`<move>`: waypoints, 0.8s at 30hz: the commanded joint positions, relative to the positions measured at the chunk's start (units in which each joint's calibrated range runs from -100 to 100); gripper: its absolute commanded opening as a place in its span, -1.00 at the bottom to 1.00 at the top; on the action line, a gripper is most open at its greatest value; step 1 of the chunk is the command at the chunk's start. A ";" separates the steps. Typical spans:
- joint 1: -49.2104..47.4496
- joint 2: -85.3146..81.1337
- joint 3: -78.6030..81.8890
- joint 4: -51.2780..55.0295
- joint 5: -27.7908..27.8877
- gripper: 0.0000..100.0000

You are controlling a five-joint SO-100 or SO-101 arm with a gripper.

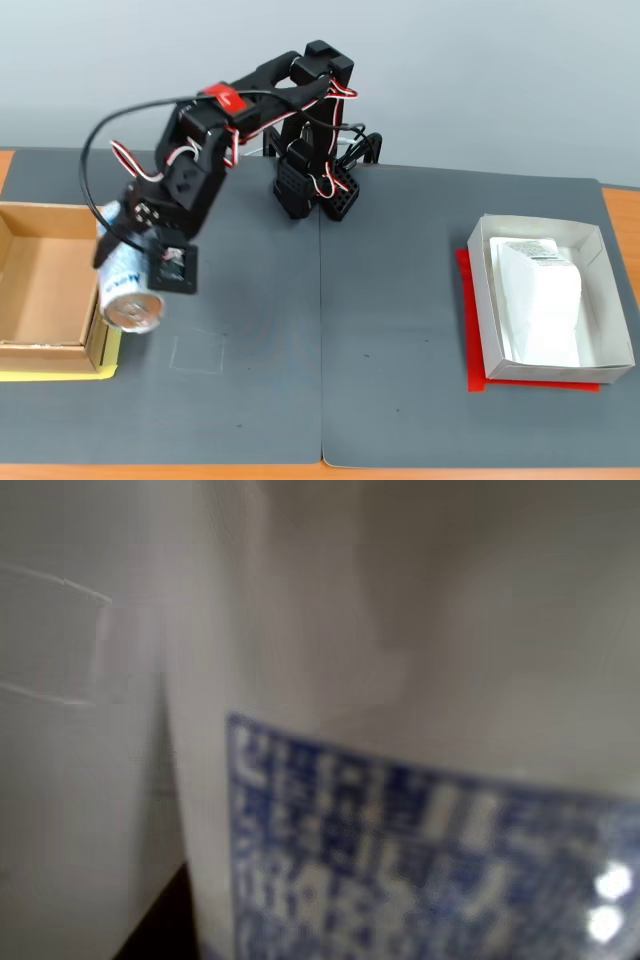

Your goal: Pick the can and put it in the brown box

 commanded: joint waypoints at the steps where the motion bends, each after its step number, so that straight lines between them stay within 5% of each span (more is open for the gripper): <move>1: 4.03 -1.51 -6.08 0.07 3.53 -0.81; 24: 10.77 29.16 -29.07 -4.53 6.81 -0.81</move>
